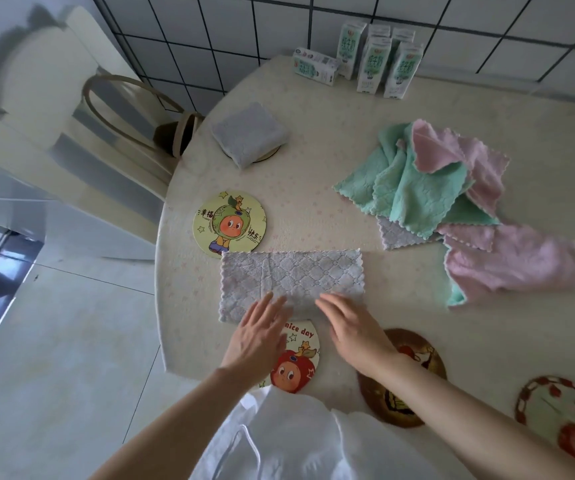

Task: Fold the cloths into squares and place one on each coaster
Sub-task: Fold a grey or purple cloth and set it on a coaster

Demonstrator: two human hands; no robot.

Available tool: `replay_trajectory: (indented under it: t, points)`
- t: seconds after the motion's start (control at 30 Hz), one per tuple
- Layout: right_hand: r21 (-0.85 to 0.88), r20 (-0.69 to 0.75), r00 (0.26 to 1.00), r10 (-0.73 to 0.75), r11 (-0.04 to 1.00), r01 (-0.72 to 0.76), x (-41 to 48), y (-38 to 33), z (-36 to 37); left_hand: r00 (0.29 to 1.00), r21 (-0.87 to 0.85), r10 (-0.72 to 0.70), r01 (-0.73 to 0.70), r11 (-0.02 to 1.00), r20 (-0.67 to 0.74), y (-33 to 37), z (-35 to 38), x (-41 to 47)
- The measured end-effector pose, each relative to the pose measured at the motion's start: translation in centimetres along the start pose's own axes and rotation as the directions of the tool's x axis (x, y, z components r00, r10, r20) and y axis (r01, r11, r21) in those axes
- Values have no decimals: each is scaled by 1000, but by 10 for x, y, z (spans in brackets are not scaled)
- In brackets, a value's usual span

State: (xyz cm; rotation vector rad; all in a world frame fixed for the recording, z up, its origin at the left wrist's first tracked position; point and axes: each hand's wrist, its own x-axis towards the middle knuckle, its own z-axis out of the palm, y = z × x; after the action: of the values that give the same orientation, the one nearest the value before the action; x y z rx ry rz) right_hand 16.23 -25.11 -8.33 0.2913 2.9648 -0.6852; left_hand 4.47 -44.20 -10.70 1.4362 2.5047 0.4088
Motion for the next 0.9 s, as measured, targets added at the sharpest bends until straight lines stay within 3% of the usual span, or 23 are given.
replay_trajectory:
  t: [0.2,0.6,0.9]
  points:
    - [-167,109,991,-83,981,100,-10,11,15,982,108,-42,22,994,186,-12,6,-19]
    - [-300,119,991,-63,949,96,-31,40,-8,944,171,-268,236,957,195,-57,-12,-71]
    - [-431,179,984,-9,898,87,-4,26,-13,941,238,-284,237,942,186,-54,-19,-60]
